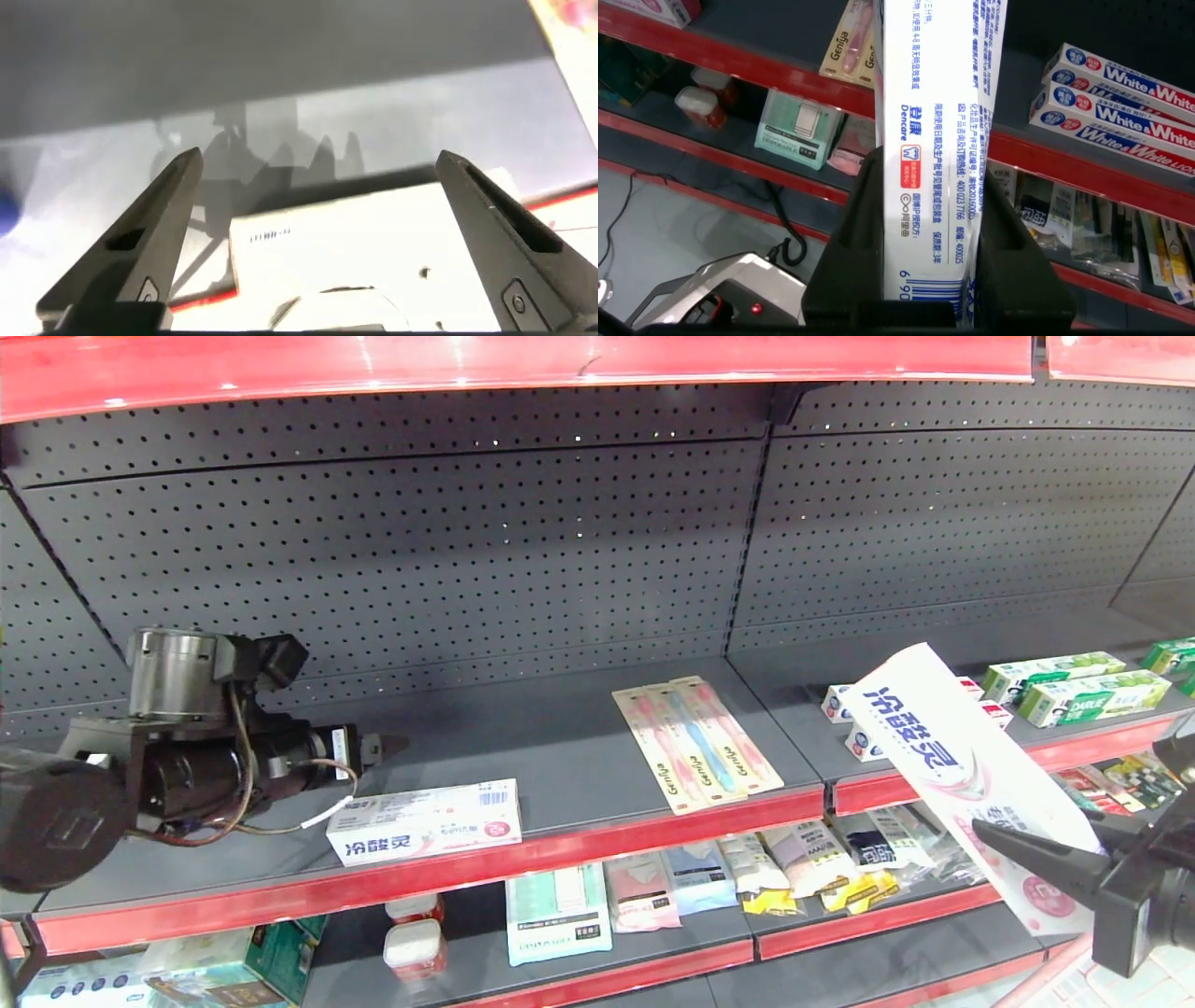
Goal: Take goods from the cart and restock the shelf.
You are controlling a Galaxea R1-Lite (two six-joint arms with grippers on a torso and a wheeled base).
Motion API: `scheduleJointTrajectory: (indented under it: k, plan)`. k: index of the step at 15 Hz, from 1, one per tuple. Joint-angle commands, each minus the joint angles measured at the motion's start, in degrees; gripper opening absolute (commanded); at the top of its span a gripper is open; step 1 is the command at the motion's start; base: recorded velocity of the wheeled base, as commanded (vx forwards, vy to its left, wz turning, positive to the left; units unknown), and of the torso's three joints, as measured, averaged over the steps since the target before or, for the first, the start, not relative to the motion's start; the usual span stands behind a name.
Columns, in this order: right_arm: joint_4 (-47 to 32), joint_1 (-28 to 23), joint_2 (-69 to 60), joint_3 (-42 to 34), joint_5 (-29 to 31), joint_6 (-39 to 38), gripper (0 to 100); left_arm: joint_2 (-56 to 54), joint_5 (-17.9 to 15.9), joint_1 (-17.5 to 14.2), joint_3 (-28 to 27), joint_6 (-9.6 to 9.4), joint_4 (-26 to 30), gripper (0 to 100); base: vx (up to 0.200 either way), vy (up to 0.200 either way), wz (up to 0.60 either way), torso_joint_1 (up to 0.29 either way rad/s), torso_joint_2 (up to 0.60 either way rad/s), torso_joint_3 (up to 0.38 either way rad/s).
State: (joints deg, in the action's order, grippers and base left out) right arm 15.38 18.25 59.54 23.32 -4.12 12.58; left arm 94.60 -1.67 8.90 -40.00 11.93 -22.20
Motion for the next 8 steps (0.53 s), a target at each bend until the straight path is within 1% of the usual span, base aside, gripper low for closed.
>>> scheduleJointTrajectory:
  k: [1, 3, 4, 5, 7, 8]
  plan:
    - [0.0, -0.1, 0.9, 0.4, 0.1, 0.0, 0, -9.3, 0.0, 0.0, 4.2, -0.07, 0.1, 100, 0.0, 0.0, 0.0, 0.0, 0.0, 0.0]
    - [0.0, -0.3, 0.3, -0.4, 1.5, 0.5, 0, -15.6, 0.1, 0.0, 6.9, -0.16, 1.8, 100, 0.0, 0.0, 0.0, 0.0, 0.0, 0.0]
    - [0.0, -0.5, 0.3, -0.6, 2.5, 0.8, 0, -19.2, 0.1, 0.0, 8.2, -0.68, 3.5, 100, 0.0, 0.0, 0.0, 0.0, 0.0, 0.0]
    - [0.0, -0.5, 0.3, -0.6, 3.3, 0.9, 0, -23.0, 0.4, 0.0, 9.5, -1.83, 5.2, 100, 0.0, 0.0, 0.0, 0.0, 0.0, 0.0]
    - [0.0, -0.4, -0.3, -0.5, 5.4, 1.0, 0, -31.4, 0.4, -0.2, 12.8, -5.34, 8.4, 100, 0.0, 0.0, 0.0, 0.0, 0.0, 0.0]
    - [0.0, -0.4, -0.5, 0.0, 5.2, 1.0, 0, -36.2, -0.2, -0.2, 14.4, -6.84, 9.6, 100, 0.0, 0.0, 0.0, 0.0, 0.0, 0.0]
